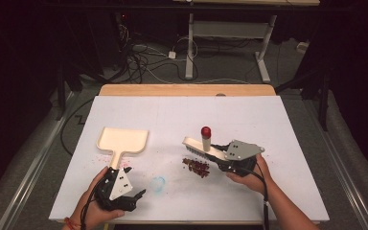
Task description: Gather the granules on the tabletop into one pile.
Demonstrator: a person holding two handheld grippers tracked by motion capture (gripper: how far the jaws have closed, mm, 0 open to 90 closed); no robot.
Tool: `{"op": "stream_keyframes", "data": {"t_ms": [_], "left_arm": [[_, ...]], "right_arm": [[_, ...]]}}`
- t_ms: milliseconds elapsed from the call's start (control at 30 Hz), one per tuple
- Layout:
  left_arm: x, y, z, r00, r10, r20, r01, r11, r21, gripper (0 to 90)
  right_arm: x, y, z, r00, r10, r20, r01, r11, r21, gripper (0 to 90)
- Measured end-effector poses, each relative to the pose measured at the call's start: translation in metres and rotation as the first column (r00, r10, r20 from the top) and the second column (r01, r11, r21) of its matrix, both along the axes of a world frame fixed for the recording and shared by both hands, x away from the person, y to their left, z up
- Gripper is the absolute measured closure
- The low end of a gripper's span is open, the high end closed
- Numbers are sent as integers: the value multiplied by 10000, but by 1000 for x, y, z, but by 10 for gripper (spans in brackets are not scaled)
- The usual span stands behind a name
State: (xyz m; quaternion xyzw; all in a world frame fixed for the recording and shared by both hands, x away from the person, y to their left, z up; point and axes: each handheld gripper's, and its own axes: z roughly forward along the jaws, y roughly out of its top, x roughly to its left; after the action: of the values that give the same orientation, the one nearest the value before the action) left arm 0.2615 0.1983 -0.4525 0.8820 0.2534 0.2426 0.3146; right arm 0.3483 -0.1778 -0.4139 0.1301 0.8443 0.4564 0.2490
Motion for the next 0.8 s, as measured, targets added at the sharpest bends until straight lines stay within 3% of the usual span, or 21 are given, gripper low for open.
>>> {"op": "stream_keyframes", "data": {"t_ms": [100,200,400,633,800], "left_arm": [[0,1,0,10000,7,-73,-8,10000,-94,168],[0,2,0,10000,35,-41,-36,10000,-68,168],[1,1,1,10000,47,-6,-47,10000,-61,168],[1,2,2,9999,131,113,-130,9999,-31,167],[2,4,4,9990,356,267,-351,9992,-198,165]], "right_arm": [[-6,-12,8,9997,-166,-182,175,9986,507,672],[-12,-24,15,9988,-403,-272,420,9971,641,672],[-26,-50,24,9937,-984,-541,1019,9926,664,672],[-43,-76,30,9889,-1277,-764,1343,9871,875,671],[-56,-89,28,9827,-1423,-1188,1496,9872,556,668]]}}
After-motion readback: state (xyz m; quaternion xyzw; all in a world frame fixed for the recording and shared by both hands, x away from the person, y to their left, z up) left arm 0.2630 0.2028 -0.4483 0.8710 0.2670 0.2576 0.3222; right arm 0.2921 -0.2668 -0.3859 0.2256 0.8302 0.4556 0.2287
